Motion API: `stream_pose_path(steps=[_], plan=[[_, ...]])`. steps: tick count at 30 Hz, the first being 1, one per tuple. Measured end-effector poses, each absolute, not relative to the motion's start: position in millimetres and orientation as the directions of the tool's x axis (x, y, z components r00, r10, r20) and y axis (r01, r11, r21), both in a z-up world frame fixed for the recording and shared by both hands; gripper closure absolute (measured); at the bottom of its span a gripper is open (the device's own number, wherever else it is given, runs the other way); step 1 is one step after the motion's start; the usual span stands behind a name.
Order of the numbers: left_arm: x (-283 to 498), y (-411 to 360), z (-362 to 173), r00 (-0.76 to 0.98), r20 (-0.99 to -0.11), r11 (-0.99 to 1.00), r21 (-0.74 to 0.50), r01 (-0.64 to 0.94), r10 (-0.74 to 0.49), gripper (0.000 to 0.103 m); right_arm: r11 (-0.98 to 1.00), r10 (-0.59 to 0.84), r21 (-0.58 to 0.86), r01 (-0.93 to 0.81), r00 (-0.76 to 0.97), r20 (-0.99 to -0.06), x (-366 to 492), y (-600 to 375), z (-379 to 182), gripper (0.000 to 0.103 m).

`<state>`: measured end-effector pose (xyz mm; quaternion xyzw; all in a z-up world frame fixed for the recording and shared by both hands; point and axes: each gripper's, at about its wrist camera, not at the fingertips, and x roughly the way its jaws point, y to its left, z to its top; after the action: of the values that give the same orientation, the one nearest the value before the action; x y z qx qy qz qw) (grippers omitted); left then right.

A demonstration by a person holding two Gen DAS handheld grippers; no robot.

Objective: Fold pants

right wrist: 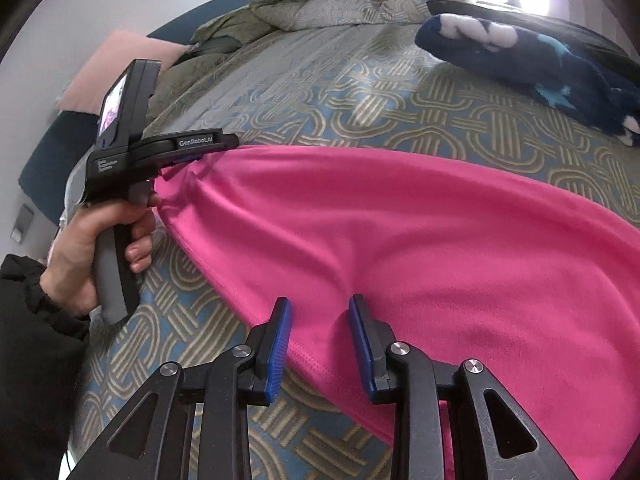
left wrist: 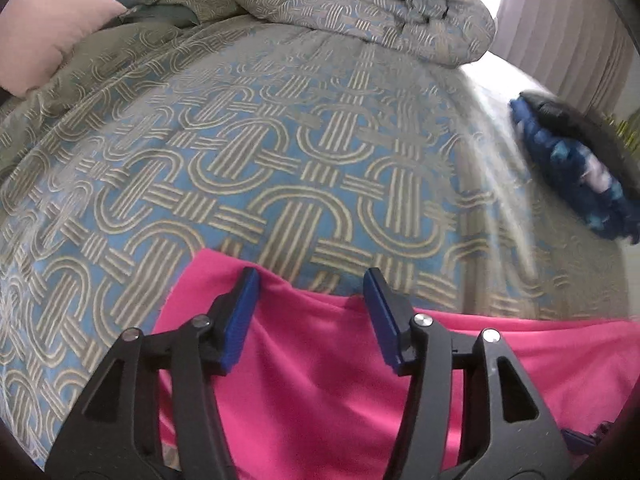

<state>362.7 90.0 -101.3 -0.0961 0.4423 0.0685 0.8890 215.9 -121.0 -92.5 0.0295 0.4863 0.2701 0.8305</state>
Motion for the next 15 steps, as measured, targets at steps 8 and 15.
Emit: stream_pose_path(steps=[8, 15], plan=[[294.4, 104.9, -64.6, 0.666, -0.742, 0.977, -0.192, -0.091, -0.084, 0.07, 0.782, 0.615, 0.448, -0.433, 0.425, -0.664, 223.5, -111.6, -44.8, 0.089], [297.0, 104.6, -105.1, 0.577, -0.816, 0.985, -0.12, -0.123, -0.027, 0.081, 0.827, 0.535, 0.399, -0.397, 0.336, -0.775, 287.5, -39.2, -71.1, 0.095]])
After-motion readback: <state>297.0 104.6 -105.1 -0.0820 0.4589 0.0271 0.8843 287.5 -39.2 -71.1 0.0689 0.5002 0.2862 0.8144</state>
